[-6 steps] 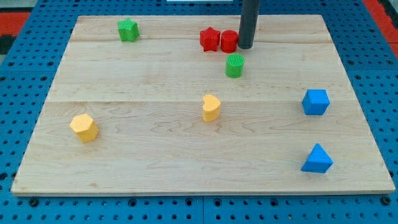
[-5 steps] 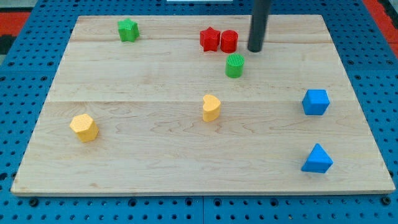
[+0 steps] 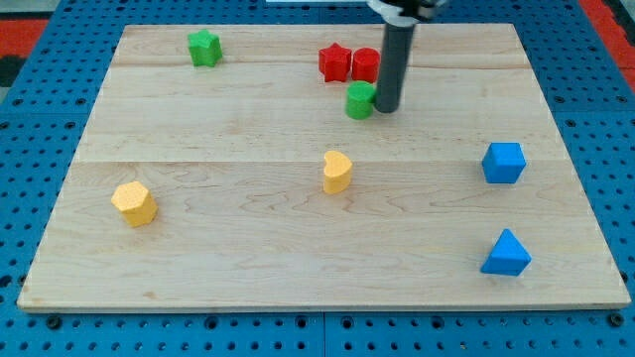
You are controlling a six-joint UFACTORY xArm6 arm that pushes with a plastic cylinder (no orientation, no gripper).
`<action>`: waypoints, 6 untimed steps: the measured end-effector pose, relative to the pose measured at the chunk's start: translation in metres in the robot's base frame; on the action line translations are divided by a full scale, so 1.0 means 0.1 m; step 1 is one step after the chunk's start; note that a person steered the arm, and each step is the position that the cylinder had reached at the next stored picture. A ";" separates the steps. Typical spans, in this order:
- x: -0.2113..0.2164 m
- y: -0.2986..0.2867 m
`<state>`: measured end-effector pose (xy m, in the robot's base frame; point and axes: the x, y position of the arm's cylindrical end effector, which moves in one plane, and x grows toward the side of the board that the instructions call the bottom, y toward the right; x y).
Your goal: Push the green circle to the bottom of the green star
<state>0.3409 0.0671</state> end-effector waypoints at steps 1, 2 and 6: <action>-0.08 -0.42; -0.09 -0.72; 0.08 -1.59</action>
<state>0.3491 -0.0920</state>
